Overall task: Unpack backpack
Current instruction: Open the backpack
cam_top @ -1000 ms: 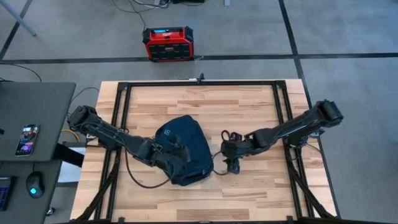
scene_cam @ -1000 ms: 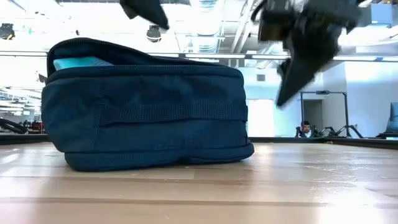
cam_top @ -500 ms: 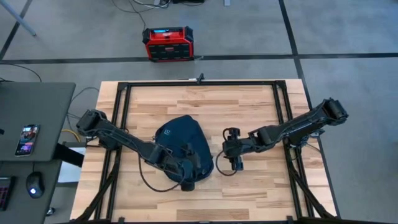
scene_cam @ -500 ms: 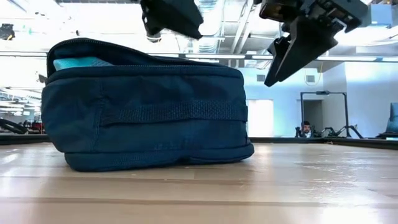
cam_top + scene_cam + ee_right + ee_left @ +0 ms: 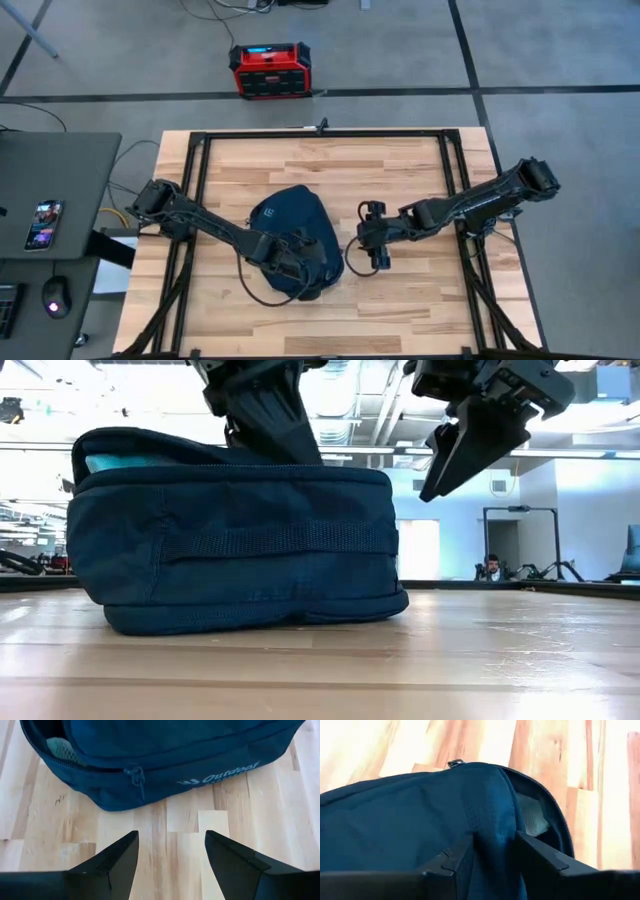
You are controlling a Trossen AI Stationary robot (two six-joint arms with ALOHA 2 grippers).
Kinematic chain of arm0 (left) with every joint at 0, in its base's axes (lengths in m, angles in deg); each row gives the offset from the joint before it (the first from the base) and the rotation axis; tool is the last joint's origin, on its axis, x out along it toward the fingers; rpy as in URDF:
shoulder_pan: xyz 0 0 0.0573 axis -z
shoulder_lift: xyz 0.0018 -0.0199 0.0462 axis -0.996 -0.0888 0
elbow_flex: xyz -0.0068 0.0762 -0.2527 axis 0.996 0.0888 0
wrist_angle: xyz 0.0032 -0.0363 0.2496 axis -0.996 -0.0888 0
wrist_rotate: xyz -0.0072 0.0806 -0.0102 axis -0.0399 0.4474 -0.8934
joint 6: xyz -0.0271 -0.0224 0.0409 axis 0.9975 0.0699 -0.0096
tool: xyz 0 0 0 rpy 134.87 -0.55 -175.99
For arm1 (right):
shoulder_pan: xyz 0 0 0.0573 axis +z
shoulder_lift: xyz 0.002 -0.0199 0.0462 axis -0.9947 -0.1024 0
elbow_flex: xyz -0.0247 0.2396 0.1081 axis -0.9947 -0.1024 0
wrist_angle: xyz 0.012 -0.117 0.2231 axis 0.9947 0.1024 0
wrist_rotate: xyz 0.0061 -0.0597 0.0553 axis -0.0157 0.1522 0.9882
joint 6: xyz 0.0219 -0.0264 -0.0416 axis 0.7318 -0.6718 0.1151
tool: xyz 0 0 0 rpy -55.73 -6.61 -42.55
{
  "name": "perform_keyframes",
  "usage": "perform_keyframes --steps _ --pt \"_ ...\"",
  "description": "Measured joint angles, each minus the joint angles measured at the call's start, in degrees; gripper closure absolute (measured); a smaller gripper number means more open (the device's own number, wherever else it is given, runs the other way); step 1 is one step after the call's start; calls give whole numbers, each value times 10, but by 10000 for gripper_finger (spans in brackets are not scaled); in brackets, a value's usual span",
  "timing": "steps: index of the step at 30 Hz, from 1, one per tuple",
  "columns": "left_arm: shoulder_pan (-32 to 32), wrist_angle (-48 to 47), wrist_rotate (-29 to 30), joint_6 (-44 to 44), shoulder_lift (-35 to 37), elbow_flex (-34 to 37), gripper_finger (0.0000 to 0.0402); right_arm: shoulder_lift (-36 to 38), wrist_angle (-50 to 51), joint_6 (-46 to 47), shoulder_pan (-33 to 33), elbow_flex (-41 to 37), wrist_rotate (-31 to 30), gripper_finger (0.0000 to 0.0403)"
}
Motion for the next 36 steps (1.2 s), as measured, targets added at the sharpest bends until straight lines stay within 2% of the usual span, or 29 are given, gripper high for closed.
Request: perform_keyframes --steps 5,11,13,16,18,22,30,36 --pt "-4 -7 -38 -3 -5 0 263 0 -2 0 0 0 0 182" --pt "-9 -31 -35 -36 -17 0 242 -5 -23 5 -4 0 1 182" --pt "-11 -40 -14 -33 -16 0 266 -14 -31 5 -4 0 0 182" --pt "-10 -57 16 -27 -16 0 354 -32 -36 4 0 0 0 182" --pt "-9 -49 23 -21 -16 0 387 -49 -68 0 0 0 1 182" --pt "-7 -38 33 -10 -16 0 400 -79 -122 -23 5 0 4 182" --pt "-5 -17 42 -10 -6 0 401 -89 -149 -26 -4 0 5 183" --pt "-5 -10 44 -21 -5 0 401 -89 -158 -30 -12 0 7 218"
